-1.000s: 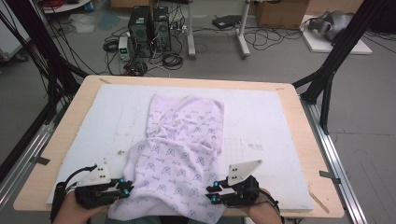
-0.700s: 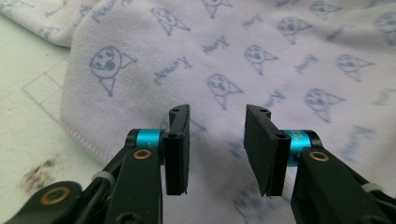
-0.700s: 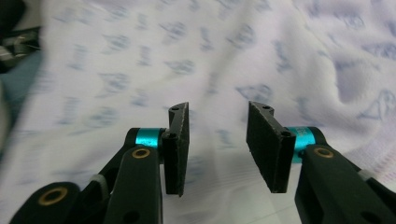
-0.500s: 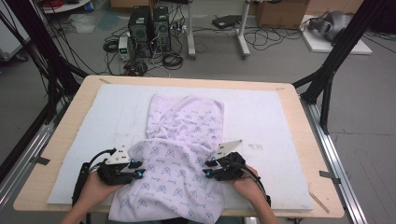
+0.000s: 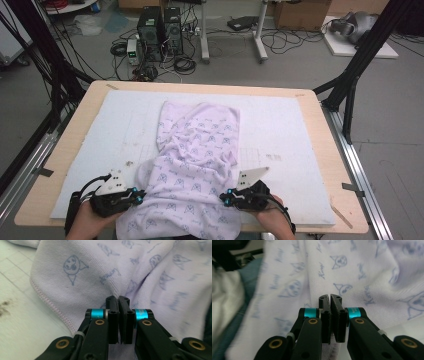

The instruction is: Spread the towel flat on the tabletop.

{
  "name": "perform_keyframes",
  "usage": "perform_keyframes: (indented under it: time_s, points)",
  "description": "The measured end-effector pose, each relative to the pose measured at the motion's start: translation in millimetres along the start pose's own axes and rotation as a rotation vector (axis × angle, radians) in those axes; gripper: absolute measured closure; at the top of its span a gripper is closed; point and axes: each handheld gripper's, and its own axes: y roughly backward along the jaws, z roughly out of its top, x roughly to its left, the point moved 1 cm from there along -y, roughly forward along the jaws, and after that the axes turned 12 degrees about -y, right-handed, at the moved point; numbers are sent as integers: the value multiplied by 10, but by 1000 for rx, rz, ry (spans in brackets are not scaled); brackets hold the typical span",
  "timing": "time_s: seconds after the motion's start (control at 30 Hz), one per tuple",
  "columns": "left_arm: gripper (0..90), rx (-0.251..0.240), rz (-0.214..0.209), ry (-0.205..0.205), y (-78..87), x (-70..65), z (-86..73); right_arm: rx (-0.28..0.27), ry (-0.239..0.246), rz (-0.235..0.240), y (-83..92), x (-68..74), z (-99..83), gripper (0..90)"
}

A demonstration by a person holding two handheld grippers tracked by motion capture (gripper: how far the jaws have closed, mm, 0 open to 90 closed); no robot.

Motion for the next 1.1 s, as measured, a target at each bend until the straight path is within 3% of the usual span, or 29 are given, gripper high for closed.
perform_keyframes:
  time_s: [0.1,0.17,0.23,0.3,0.47,0.57,0.6,0.7,0.93,1.1]
  points:
    - [861,-16,-29,-18,105,-138,20,-9,24,47,94,177,-12,858]
    - [817,-33,-36,-25,157,-176,54,-31,29,76,183,235,14,771]
    - [711,-36,-19,-29,163,-128,95,-50,25,43,254,215,61,714]
    - [647,-44,8,-19,106,-25,128,-41,34,-22,252,129,109,655]
    - [596,-10,50,-24,-170,174,118,-11,6,-78,7,-135,152,601]
    - [662,39,42,-36,-341,223,83,34,12,-109,-146,-219,139,622]
    - [693,16,39,-26,-356,226,76,39,24,-116,-182,-231,129,660]
    - [858,11,36,-22,-340,214,64,25,18,-111,-170,-243,114,851]
    - [878,4,42,-21,-122,35,-15,40,19,-88,-32,-141,28,876]
    - [878,-14,6,-12,42,-118,-44,30,-5,-91,189,-51,-108,872]
